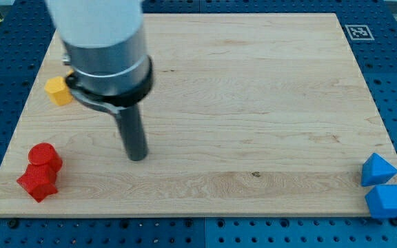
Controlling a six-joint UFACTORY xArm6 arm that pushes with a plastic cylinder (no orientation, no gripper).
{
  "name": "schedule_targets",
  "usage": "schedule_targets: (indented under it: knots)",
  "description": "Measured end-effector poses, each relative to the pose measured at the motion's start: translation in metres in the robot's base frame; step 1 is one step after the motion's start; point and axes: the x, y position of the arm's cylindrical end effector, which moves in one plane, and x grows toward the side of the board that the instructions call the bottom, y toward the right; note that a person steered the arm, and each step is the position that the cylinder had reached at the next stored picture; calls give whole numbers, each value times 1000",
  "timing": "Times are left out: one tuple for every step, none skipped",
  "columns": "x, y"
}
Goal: Separate the red star from the red circle
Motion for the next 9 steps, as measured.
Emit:
schedule_targets:
  knots:
    - [0, -30]
    - [-10, -56]
    - [-25, -76]
    - [-31, -97]
    - [-31, -132]
    - [-31, -150]
    - [-12, -148]
    - [11, -148]
    - [33, -148]
